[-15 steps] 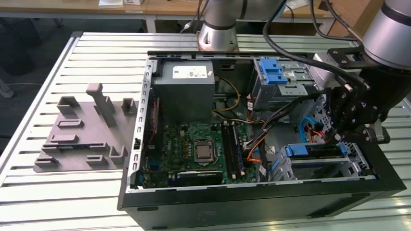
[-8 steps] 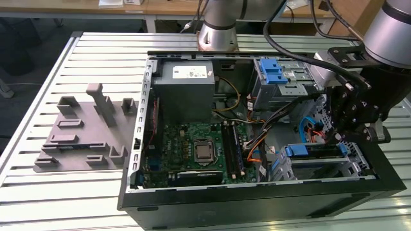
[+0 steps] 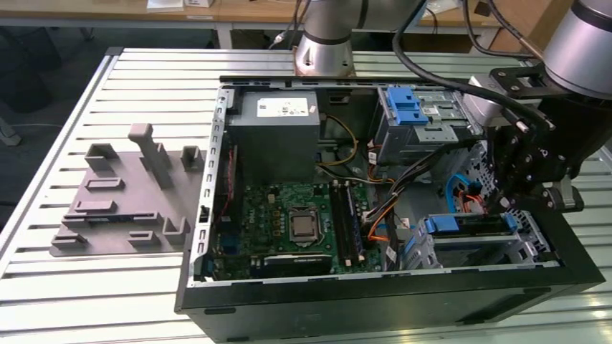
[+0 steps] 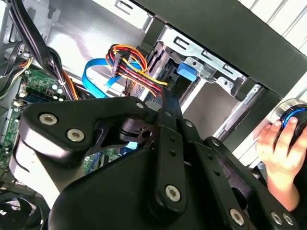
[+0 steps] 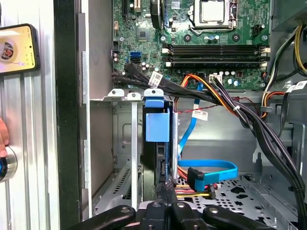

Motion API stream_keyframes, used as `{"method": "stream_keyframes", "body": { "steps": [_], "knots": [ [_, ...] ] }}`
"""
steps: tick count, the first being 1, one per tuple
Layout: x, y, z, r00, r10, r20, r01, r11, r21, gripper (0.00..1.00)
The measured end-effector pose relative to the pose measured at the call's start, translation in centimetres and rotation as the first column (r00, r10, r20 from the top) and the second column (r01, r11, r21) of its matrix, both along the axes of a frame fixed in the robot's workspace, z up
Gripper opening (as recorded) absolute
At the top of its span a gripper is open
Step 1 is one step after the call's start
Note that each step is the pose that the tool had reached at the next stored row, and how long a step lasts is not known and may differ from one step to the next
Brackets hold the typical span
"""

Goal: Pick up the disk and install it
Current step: 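Insert the second disk wire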

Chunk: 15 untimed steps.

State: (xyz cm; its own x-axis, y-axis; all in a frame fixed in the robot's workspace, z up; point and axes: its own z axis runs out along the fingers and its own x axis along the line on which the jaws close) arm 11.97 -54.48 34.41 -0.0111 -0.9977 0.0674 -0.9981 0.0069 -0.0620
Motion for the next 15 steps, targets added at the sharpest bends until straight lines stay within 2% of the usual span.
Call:
{"method": "stream_keyframes", "body": {
  "steps": [12,15],
  "knots": [
    [-0.01,0.01,0.58,1.0000,0.000,-0.0009,0.000,1.0000,0.0007,0.11],
    [-0.38,0.01,0.66,1.0000,0.000,-0.0010,0.000,1.0000,0.0018,0.11]
  ]
}}
